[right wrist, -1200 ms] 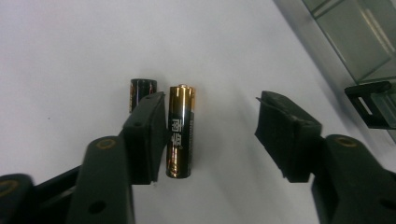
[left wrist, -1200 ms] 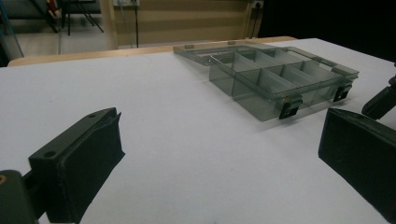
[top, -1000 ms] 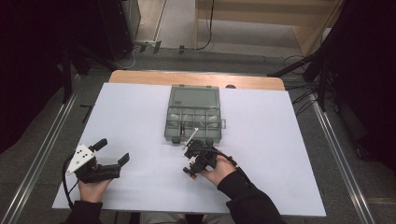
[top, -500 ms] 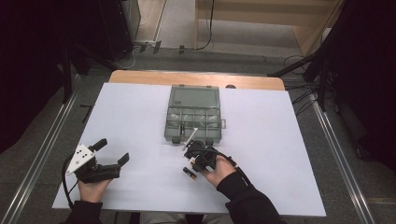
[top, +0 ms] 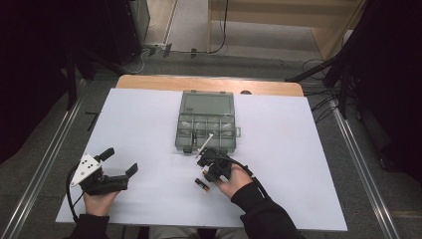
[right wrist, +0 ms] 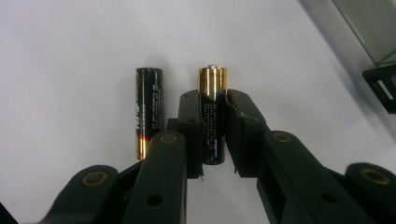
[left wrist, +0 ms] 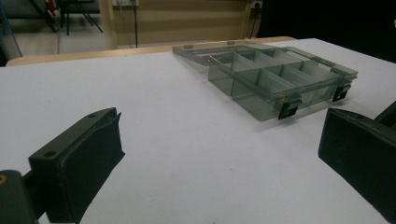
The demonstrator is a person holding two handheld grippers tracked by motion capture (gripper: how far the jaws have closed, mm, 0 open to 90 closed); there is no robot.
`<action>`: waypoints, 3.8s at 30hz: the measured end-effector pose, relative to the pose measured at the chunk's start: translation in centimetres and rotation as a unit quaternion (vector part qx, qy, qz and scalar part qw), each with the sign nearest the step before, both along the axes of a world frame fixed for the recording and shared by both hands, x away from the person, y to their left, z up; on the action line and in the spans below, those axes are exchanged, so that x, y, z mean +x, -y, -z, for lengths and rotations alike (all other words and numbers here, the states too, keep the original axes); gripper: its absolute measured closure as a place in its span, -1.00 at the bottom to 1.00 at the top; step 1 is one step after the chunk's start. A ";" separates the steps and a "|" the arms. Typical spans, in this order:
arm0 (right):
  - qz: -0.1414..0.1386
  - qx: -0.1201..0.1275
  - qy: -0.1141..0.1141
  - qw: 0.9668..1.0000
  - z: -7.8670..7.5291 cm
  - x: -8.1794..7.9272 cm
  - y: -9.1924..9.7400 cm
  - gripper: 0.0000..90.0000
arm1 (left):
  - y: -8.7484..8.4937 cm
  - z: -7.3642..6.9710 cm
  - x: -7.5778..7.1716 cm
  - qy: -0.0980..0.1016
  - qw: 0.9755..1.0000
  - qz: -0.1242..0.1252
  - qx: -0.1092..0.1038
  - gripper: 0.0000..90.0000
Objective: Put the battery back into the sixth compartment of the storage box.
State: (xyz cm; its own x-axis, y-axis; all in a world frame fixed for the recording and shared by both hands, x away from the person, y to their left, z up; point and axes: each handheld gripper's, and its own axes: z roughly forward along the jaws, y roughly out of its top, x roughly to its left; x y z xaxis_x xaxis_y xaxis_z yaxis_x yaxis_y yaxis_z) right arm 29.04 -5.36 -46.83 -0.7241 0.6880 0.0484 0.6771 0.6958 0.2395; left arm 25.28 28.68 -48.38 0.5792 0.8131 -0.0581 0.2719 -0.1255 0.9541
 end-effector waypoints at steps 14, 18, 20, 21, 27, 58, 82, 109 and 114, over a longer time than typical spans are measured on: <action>0.034 0.076 0.002 0.997 -0.9 1.2 1.5 0.73 | 0.0 0.0 0.0 0.000 1.000 0.000 0.000 -1.00; 0.060 0.118 0.007 0.991 -1.4 2.0 2.4 0.73 | 0.0 0.0 0.0 -0.001 1.000 0.000 0.000 -1.00; 0.074 0.135 0.008 0.988 -1.4 2.2 2.8 0.73 | 0.0 0.0 0.0 0.000 1.000 0.000 0.000 -1.00; 0.074 0.135 0.008 0.988 -1.4 2.2 2.8 0.73 | 0.0 0.0 0.0 0.000 1.000 0.000 0.000 -1.00; 0.112 0.200 -0.002 0.973 -1.6 3.1 3.6 0.73 | 0.0 0.0 0.0 0.000 1.000 0.001 0.000 -1.00; 0.278 0.361 -0.016 0.890 -0.4 6.7 5.3 0.73 | 0.0 0.0 0.0 0.001 1.000 0.000 -0.001 -1.00; 0.319 0.398 -0.015 0.860 0.3 7.4 4.0 0.23 | 0.0 0.0 0.1 0.000 1.000 0.001 -0.003 -1.00; 0.111 0.304 0.009 0.946 -1.7 3.8 2.8 -1.00 | 0.0 0.1 0.1 -0.001 1.000 0.000 -0.001 -1.00; 0.081 0.271 0.007 0.959 -1.5 2.9 1.5 -1.00 | 0.0 0.1 0.1 -0.001 1.000 0.001 -0.001 -1.00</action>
